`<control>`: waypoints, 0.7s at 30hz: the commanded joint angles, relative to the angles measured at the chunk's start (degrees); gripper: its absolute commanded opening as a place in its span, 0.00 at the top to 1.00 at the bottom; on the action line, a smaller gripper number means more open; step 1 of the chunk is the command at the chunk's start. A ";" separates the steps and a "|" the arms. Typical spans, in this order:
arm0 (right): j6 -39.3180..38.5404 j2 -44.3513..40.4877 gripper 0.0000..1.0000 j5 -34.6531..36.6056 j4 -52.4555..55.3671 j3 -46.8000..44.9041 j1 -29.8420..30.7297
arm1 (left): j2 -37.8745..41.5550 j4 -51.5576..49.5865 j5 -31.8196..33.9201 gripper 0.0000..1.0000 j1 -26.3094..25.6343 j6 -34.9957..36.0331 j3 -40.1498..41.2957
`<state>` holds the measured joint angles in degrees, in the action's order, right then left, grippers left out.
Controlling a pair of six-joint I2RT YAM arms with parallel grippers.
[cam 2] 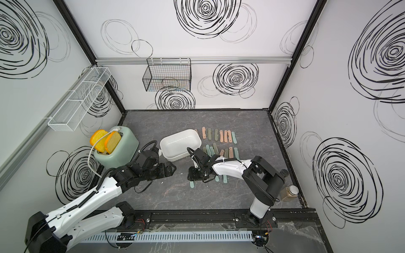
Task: Take the fruit knife out of the storage box
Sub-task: Place the fruit knife at the center of the board.
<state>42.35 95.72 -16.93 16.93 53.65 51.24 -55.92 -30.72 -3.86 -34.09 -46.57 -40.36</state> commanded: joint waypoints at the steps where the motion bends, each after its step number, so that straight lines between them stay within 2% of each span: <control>1: -1.88 -3.29 0.52 2.79 4.59 4.30 -1.39 | -4.03 2.40 1.54 0.02 5.45 0.31 -5.84; 3: -2.12 -3.70 0.58 2.70 5.56 5.22 -3.29 | -9.14 5.24 0.16 0.02 9.53 0.40 -9.36; 8: -4.01 -1.68 0.77 1.27 7.23 7.79 -8.38 | -22.01 8.38 0.04 0.01 14.44 0.98 -19.09; 10: -5.25 -0.35 0.85 1.10 8.09 9.46 -9.84 | -25.72 11.86 -1.14 0.09 15.79 0.84 -21.98; 11: -5.82 0.30 0.88 0.99 8.43 10.10 -10.60 | -27.78 13.81 -1.67 0.18 16.24 1.30 -23.73; 15: -7.08 2.61 0.96 -0.36 8.37 11.83 -13.06 | -36.52 17.18 -2.72 0.75 17.85 3.68 -31.58; 16: -7.29 3.21 0.96 -0.67 8.44 12.28 -13.48 | -38.69 17.18 -2.60 0.87 18.36 4.06 -33.50; 17: -7.54 3.77 0.97 -0.89 8.71 12.86 -13.83 | -40.48 17.19 -2.64 0.93 18.94 4.11 -34.95; 18: -7.77 4.39 0.97 -1.14 9.02 13.41 -14.24 | -42.59 17.34 -3.03 0.95 19.67 3.91 -36.55; 21: -8.07 5.53 0.97 -1.70 9.41 14.74 -15.06 | -47.59 17.96 -3.86 0.95 21.31 3.58 -40.20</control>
<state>35.33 100.31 -17.56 23.88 66.50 36.82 -100.68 -15.51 -6.83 -14.48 -43.57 -77.78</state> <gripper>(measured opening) 0.048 0.058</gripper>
